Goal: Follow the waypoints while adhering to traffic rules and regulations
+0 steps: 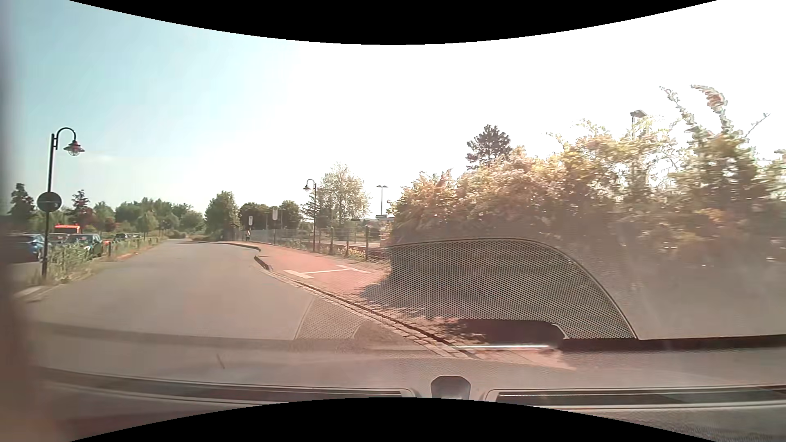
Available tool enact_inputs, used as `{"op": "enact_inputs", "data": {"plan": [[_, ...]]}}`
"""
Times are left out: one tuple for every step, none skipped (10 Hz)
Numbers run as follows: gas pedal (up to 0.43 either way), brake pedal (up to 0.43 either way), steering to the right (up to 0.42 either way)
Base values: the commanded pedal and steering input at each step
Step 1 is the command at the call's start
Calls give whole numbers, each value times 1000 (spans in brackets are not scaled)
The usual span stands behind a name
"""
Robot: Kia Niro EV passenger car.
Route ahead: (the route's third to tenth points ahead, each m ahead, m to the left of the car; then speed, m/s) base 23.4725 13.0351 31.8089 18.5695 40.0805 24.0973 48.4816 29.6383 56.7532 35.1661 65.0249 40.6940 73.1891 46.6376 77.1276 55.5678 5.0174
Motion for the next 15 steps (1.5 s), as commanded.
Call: {"op": "enact_inputs", "data": {"plan": [[87, 6, -295], [87, 6, -303], [87, 6, -311], [87, 6, -312], [87, 6, -312], [87, 6, -310], [87, 0, -308], [87, 6, -305], [87, 6, -302], [87, 6, -300], [87, 6, -291], [87, 6, -280], [87, 6, -269], [87, 6, -253], [87, 6, -236]]}}
